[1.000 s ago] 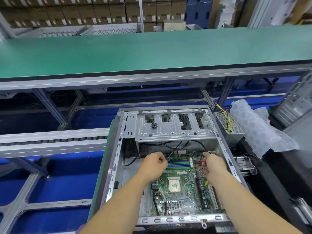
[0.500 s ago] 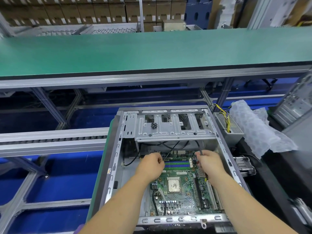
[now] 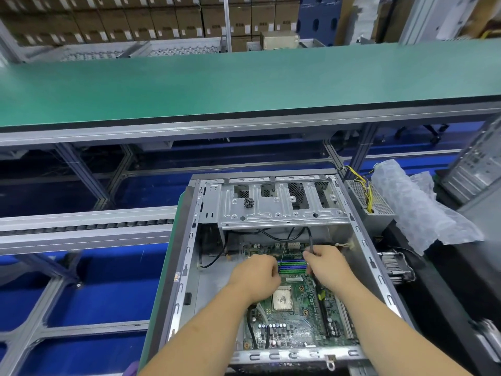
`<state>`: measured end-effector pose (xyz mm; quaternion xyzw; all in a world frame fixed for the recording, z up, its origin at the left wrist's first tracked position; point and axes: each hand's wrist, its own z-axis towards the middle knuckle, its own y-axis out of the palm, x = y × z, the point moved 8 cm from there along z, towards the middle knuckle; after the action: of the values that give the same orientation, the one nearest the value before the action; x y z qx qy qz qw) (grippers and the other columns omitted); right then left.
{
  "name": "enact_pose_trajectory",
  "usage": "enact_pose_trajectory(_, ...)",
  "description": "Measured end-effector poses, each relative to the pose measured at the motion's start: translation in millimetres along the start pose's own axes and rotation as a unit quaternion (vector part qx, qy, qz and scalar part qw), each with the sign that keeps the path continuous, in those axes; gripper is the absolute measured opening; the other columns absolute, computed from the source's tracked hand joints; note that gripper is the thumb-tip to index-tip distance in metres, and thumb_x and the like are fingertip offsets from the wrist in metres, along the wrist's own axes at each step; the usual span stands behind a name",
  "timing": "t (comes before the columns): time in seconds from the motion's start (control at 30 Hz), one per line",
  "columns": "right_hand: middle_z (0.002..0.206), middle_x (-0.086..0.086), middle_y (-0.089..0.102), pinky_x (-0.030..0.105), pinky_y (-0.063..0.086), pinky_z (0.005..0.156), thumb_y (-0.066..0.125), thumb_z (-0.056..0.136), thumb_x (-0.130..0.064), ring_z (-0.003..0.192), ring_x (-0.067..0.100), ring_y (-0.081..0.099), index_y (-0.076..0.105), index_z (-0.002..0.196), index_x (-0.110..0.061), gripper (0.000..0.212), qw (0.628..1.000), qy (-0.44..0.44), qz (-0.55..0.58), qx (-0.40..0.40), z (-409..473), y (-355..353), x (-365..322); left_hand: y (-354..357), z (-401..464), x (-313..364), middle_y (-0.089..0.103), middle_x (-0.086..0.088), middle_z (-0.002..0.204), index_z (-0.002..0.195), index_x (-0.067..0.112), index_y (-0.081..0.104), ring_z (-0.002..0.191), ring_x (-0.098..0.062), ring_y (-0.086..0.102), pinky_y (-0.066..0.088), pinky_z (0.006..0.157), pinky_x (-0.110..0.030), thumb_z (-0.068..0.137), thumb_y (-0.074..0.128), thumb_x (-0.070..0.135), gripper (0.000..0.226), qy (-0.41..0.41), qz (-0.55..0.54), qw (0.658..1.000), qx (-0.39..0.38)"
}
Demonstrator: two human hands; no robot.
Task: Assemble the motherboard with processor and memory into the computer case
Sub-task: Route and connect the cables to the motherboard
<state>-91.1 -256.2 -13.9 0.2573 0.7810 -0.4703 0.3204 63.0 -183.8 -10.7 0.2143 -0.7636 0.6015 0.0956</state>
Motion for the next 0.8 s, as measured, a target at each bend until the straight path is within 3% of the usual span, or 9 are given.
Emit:
enact_pose_trajectory(0.1,0.063,0.014,0.069,0.032,0.049,0.051,0.050,0.102,-0.018,0.050,0.023,0.057,0.062,0.108,-0.008,0.017,0.963,0.082,0.240,-0.090,-5,22,-4,-11,2,-25,0.064,0.003,0.081,0.082,0.023,0.058,0.075,-0.021,0.060,0.048,0.063,-0.030,0.089,0.047,0.025,0.014,-0.066,-0.050,0.995,0.062)
enact_pose_trajectory(0.17,0.069,0.021,0.069,0.034,0.055,0.053,0.048,0.102,-0.015,0.055,0.029,0.064,0.058,0.117,-0.006,0.021,0.946,0.108,0.287,-0.107,-5,28,-2,-19,2,-38,0.063,-0.001,0.091,0.090,0.020,0.059,0.084,-0.021,0.057,0.047,0.067,-0.031,0.090,0.047,0.022,0.012,-0.100,-0.050,0.989,0.101)
enact_pose_trajectory(0.3,0.073,0.022,0.066,0.035,0.057,0.052,0.045,0.105,-0.011,0.056,0.031,0.069,0.053,0.121,-0.013,0.018,0.970,0.073,0.212,-0.094,-1,28,5,-27,4,-50,0.054,-0.009,0.123,0.120,0.011,0.054,0.115,-0.028,0.047,0.045,0.088,-0.040,0.092,0.047,0.023,0.031,-0.118,0.089,0.979,0.143)
enact_pose_trajectory(0.47,0.070,0.014,0.064,0.029,0.051,0.044,0.050,0.104,-0.018,0.046,0.022,0.062,0.062,0.102,-0.016,0.013,0.984,0.019,0.116,-0.135,3,45,-4,-15,31,-29,0.048,-0.014,0.142,0.137,0.008,0.046,0.136,-0.034,0.035,0.034,0.108,-0.044,0.090,0.051,0.010,0.048,-0.038,0.173,0.981,0.078)
enact_pose_trajectory(0.6,0.070,0.004,0.066,0.020,0.040,0.040,0.047,0.105,-0.027,0.040,0.004,0.053,0.058,0.086,-0.027,0.022,0.991,-0.064,-0.051,-0.106,6,44,-14,-10,61,-33,0.041,-0.013,0.150,0.143,0.010,0.043,0.138,-0.034,0.035,0.031,0.113,-0.042,0.094,0.052,0.013,0.050,-0.127,0.135,0.982,-0.038)
enact_pose_trajectory(0.7,0.064,-0.003,0.060,0.024,0.035,0.047,0.048,0.105,-0.032,0.046,0.007,0.047,0.059,0.082,-0.021,0.028,0.984,-0.098,-0.120,-0.093,8,41,-15,2,74,-43,0.028,-0.008,0.159,0.147,0.016,0.038,0.148,-0.032,0.019,0.020,0.119,-0.048,0.099,0.042,0.026,0.049,-0.139,0.085,0.981,-0.107)
enact_pose_trajectory(0.8,0.059,-0.006,0.057,0.021,0.032,0.045,0.047,0.105,-0.037,0.046,0.007,0.045,0.054,0.079,-0.033,0.027,0.981,-0.112,-0.130,-0.092,10,40,-14,10,77,-54,0.022,-0.003,0.163,0.149,0.020,0.034,0.151,-0.026,0.011,0.011,0.121,-0.050,0.101,0.034,0.037,0.051,-0.148,0.008,0.982,-0.114)
